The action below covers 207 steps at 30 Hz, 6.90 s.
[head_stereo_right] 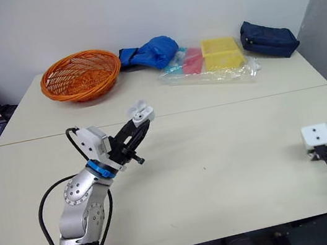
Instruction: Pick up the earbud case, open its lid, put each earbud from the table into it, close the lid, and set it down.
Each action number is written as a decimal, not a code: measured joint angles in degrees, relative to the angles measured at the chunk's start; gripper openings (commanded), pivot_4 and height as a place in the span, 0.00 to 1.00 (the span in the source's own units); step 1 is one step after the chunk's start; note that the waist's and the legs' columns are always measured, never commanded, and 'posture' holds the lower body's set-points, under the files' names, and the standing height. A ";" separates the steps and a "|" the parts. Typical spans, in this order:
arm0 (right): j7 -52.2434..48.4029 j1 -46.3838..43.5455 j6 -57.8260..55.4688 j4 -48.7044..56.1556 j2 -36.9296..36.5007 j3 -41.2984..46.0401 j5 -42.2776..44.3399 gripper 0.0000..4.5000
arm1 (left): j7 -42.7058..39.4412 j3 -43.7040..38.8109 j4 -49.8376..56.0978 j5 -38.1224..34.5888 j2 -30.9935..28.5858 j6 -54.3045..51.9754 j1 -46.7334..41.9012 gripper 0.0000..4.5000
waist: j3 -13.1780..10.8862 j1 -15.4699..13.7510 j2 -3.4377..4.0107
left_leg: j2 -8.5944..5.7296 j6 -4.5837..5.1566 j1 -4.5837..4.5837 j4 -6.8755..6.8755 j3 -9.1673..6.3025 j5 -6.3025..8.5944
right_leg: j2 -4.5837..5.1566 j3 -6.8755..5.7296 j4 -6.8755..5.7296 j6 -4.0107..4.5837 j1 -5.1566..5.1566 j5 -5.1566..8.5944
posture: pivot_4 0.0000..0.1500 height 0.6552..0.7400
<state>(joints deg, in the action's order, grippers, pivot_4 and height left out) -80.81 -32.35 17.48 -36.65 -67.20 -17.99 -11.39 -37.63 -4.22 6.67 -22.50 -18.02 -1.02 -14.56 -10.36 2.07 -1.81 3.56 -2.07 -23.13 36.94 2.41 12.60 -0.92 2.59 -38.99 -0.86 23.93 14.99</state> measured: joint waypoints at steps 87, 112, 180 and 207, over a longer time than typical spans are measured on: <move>3.01 -3.32 9.07 -13.77 0.87 1.34 -7.63 0.40 | 0.76 0.48 3.73 0.02 -0.25 -1.46 1.20 0.17 | 0.15 -0.35 -0.32 | 0.03 -0.01 0.58 -0.04 -0.10 0.00 | 0.09 0.08 0.10 0.21 -0.73 0.06 | 1.00 1.00; 8.84 -5.23 14.61 -16.39 0.94 -1.21 -12.34 0.09 | 0.78 0.47 3.69 0.02 -0.23 -1.45 1.14 0.17 | 0.23 -0.20 -0.44 | -0.03 0.00 0.72 0.10 0.33 0.00 | 0.18 0.30 0.10 0.27 -0.74 0.06 | 1.00 1.00; 44.82 -10.70 -51.02 42.66 54.63 10.60 32.80 0.39 | -2.06 1.68 0.39 -2.80 1.44 -5.12 -5.34 0.17 | 0.12 -0.36 -0.21 | 0.01 -0.19 -0.68 0.05 -0.64 -0.10 | -0.24 -0.12 0.11 -0.02 0.42 -0.30 | 1.00 1.00; 36.39 -31.50 -67.12 10.61 48.03 14.35 41.61 0.01 | -10.82 5.07 -1.47 -2.73 0.18 -3.55 -6.50 0.17 | 0.08 -0.05 -0.15 | 0.04 -0.17 -0.73 -0.05 -0.56 -0.09 | -0.33 -0.10 0.13 0.08 0.55 -0.26 | 1.00 1.00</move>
<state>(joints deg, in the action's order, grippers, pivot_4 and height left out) -44.43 -63.85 -49.64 -26.03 -19.18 -3.64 30.22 -48.45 0.85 5.20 -25.23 -17.85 -4.57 -21.06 -10.27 2.01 -1.96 3.61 -2.24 -23.86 36.88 1.85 12.51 -1.25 2.49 -38.86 -0.78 24.48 14.73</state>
